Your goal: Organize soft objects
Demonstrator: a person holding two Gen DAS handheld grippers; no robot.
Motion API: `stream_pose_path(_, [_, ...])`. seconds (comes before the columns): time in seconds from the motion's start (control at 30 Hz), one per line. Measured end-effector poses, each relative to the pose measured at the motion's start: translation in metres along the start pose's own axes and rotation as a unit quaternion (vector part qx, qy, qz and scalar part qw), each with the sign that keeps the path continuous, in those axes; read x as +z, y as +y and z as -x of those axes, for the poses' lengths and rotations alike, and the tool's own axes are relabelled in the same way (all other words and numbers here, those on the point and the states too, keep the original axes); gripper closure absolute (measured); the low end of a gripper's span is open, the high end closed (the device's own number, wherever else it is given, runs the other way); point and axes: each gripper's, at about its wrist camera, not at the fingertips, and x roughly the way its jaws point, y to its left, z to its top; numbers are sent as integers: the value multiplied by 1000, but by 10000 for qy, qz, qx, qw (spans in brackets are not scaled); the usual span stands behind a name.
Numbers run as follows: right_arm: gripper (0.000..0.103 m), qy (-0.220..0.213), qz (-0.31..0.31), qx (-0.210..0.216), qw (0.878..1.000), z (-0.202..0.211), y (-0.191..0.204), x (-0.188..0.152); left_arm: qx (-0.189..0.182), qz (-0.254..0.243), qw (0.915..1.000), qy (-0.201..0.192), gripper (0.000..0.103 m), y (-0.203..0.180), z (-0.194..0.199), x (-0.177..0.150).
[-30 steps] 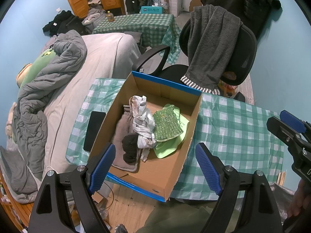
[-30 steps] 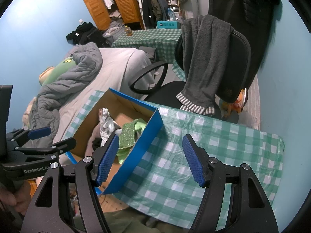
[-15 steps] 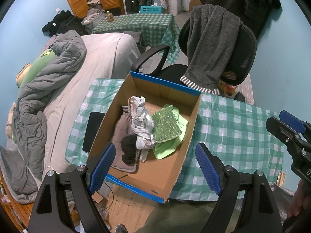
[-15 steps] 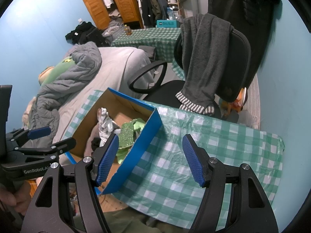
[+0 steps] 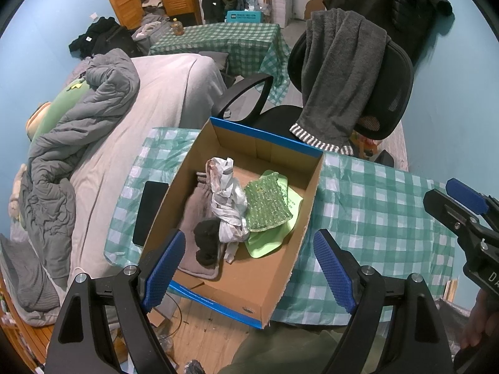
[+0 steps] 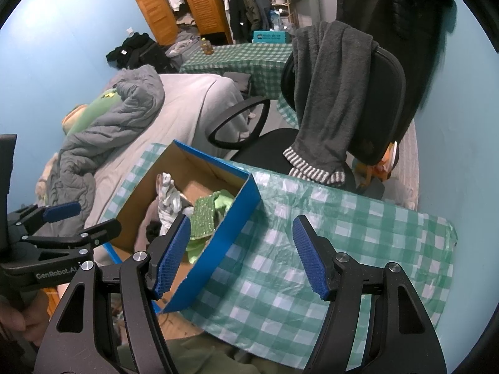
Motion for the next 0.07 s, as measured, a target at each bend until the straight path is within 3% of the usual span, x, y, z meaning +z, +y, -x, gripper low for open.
stream_pose_path(0.07, [35, 0, -1, 1, 10000, 1, 0, 0, 4, 6, 10000, 14, 17, 0, -1, 1])
